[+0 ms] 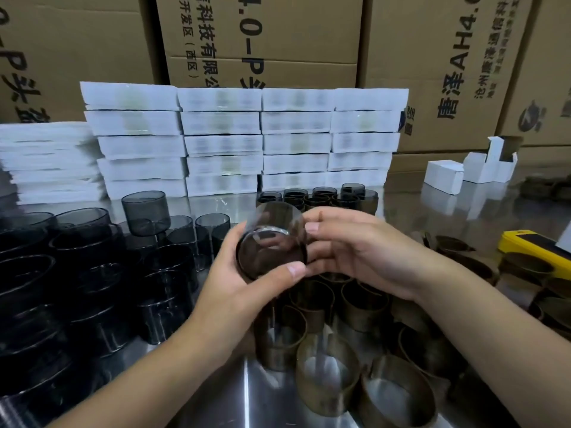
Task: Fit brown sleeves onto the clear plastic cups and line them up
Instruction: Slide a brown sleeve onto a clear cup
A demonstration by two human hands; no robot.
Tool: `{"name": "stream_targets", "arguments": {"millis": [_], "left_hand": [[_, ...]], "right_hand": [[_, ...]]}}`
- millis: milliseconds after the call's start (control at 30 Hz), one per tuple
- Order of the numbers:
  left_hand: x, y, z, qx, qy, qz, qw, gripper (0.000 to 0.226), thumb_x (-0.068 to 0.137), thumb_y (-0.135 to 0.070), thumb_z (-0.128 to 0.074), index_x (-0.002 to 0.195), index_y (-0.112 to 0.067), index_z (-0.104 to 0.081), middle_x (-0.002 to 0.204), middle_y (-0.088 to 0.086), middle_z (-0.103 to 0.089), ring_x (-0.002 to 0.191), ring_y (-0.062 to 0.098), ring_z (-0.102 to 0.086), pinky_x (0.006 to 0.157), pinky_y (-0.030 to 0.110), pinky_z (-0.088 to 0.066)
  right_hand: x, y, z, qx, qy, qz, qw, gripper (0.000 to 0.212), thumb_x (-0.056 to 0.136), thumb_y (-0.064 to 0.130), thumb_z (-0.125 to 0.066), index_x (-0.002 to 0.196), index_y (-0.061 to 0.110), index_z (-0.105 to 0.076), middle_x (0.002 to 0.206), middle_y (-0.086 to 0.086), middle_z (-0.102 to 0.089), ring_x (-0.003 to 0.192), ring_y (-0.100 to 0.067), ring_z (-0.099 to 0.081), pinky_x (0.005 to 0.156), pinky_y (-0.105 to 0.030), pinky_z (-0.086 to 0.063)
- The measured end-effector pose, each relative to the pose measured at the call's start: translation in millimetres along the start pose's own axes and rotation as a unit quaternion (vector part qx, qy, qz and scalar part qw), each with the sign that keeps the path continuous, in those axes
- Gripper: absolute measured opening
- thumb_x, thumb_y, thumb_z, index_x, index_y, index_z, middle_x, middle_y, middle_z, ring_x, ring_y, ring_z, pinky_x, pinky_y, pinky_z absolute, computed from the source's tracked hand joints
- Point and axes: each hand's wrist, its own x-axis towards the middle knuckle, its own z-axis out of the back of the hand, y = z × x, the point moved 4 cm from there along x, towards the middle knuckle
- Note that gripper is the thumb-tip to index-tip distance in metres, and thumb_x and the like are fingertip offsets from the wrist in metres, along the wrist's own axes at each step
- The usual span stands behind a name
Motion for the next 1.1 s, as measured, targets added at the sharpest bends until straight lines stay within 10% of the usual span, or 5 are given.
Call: {"name": "stream_targets", "arguments": {"millis": [233,367,500,767,1100], "left_hand": [[4.4,-2.3,13.7,-0.01,-0.149,-0.027,0.988,0.068,0.055,-0.041,-0.079,0.113,-0.012,-0.056,0.097,0.001,-0.073,0.098,0.021,-0.07,0.08,0.031,-0.056],[9.7,-4.3,24.3,-0.054,-0.193,-0.018,0.98,0.06,0.055,-0.045,-0.078,0.105,-0.019,-0.057,0.091,-0.005,-0.071,0.102,0.024,-0.069,0.074,0.024,-0.055],[10.3,-4.4,25.2,-0.059,-0.196,-0.009,0.979,0.059,0.053,-0.047,-0.078,0.102,-0.021,-0.057,0.093,-0.004,-0.07,0.103,0.023,-0.068,0.072,0.023,-0.055],[9.8,2.2,24.5,-0.044,-0.183,0.015,0.982,0.064,0.049,-0.048,-0.08,0.102,-0.018,-0.058,0.086,-0.007,-0.072,0.091,0.02,-0.072,0.069,0.025,-0.055],[8.3,2.8,20.0,-0.041,-0.152,0.04,0.987,0.067,0.048,-0.048,-0.076,0.103,-0.015,-0.058,0.094,0.007,-0.065,0.087,0.022,-0.072,0.059,0.021,-0.054]], "right_hand": [[1.0,-5.3,4.8,-0.27,-0.095,0.013,0.958,0.017,0.093,0.023,-0.056,0.108,0.03,-0.057,0.091,0.016,-0.063,0.082,-0.003,-0.065,0.077,-0.024,-0.054],[0.6,-3.3,17.6,-0.488,-0.147,0.021,0.86,0.02,0.093,0.026,-0.055,0.111,0.033,-0.057,0.091,0.023,-0.053,0.077,0.011,-0.051,0.068,-0.006,-0.036],[-5.7,7.0,47.3,-0.6,-0.21,-0.029,0.772,0.019,0.089,0.026,-0.057,0.108,0.03,-0.058,0.092,0.015,-0.055,0.092,-0.009,-0.052,0.074,-0.023,-0.036],[-16.8,19.4,90.3,-0.554,-0.283,-0.088,0.778,0.011,0.081,0.029,-0.069,0.075,0.035,-0.062,0.079,0.015,-0.063,0.077,-0.005,-0.054,0.058,-0.015,-0.037],[-5.6,1.2,71.3,-0.618,-0.205,-0.111,0.751,0.024,0.089,0.036,-0.06,0.086,0.019,-0.075,0.084,0.011,-0.063,0.093,-0.015,-0.06,0.074,-0.025,-0.045]]}}
